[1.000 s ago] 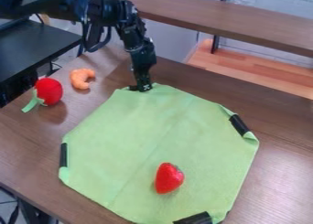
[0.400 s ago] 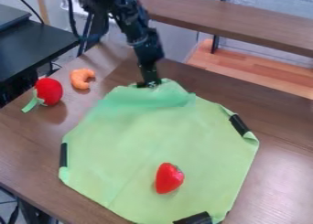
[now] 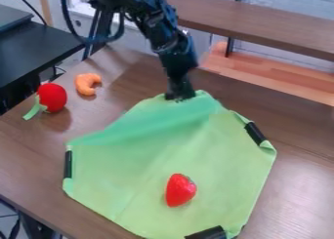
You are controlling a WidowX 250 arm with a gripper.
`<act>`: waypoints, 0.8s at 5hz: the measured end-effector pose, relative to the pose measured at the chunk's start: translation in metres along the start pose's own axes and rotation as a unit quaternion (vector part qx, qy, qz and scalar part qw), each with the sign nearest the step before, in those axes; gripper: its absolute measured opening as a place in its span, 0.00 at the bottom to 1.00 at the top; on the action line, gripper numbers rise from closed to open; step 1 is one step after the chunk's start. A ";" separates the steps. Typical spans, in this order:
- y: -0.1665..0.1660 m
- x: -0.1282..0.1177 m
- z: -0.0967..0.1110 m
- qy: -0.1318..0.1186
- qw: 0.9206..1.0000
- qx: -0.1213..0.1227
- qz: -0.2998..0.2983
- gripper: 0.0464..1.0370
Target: Fold the cloth from top left to bottom right
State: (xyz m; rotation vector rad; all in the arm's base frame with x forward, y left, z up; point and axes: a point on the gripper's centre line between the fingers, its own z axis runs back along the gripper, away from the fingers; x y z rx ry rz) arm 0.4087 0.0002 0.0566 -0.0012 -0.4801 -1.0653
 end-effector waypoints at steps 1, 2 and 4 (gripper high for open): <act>-0.030 0.014 0.008 -0.017 0.999 -0.014 -0.035 0.00; -0.059 0.029 0.027 -0.042 0.996 -0.014 -0.074 0.00; -0.111 0.040 0.033 -0.038 0.991 0.001 -0.124 0.00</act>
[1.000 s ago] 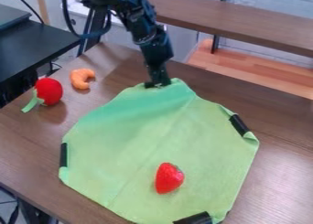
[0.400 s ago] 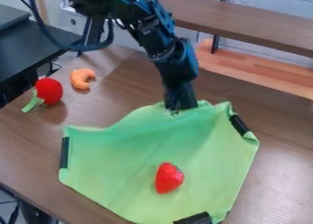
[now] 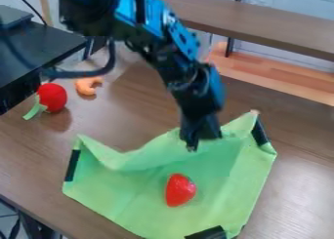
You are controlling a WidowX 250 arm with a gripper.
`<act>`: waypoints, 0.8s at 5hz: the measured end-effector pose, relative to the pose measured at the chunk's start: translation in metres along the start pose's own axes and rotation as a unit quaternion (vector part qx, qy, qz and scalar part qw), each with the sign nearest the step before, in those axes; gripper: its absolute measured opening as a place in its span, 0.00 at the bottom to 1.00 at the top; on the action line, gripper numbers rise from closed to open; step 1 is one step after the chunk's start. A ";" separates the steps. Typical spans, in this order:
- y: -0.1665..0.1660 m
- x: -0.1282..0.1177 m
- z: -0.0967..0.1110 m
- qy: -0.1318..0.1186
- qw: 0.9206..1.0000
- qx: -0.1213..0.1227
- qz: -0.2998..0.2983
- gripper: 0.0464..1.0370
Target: Fold the cloth from top left to bottom right
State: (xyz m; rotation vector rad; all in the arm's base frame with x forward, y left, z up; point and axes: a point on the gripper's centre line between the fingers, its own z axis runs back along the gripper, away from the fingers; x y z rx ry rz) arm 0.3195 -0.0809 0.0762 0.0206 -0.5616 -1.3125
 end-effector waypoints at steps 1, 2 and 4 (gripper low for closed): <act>-0.021 0.004 -0.003 0.010 1.000 0.011 -0.020 0.03; -0.038 0.004 -0.009 0.024 0.999 0.011 -0.035 0.18; -0.054 0.011 -0.011 0.007 0.999 -0.025 -0.041 0.75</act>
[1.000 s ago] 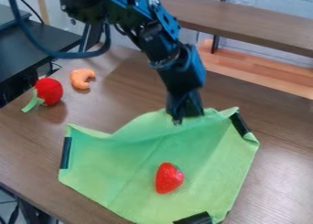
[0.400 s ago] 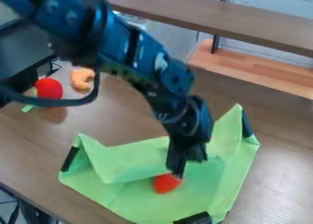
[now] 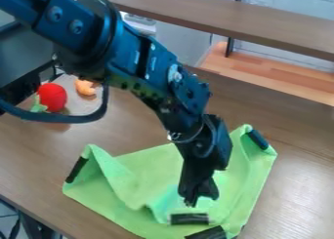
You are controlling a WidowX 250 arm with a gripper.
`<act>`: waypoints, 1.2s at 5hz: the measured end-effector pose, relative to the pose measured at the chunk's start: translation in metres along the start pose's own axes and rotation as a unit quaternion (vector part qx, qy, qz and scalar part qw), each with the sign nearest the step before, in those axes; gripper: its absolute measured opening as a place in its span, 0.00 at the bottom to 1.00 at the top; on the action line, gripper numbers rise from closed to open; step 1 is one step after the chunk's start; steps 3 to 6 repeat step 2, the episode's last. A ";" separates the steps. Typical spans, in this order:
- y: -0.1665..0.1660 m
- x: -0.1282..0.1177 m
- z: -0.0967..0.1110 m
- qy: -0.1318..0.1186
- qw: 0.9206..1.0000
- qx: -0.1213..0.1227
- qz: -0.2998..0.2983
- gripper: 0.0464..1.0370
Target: Fold the cloth from top left to bottom right
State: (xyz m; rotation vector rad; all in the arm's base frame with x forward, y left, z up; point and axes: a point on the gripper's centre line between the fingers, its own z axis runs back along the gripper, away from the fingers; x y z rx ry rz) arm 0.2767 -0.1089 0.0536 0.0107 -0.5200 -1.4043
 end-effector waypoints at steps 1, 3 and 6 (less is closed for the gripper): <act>0.002 0.008 0.008 -0.031 0.999 -0.025 0.004 0.96; 0.013 0.017 0.040 -0.061 0.998 -0.032 0.013 0.97; 0.013 0.017 0.040 -0.061 0.998 -0.032 0.013 0.97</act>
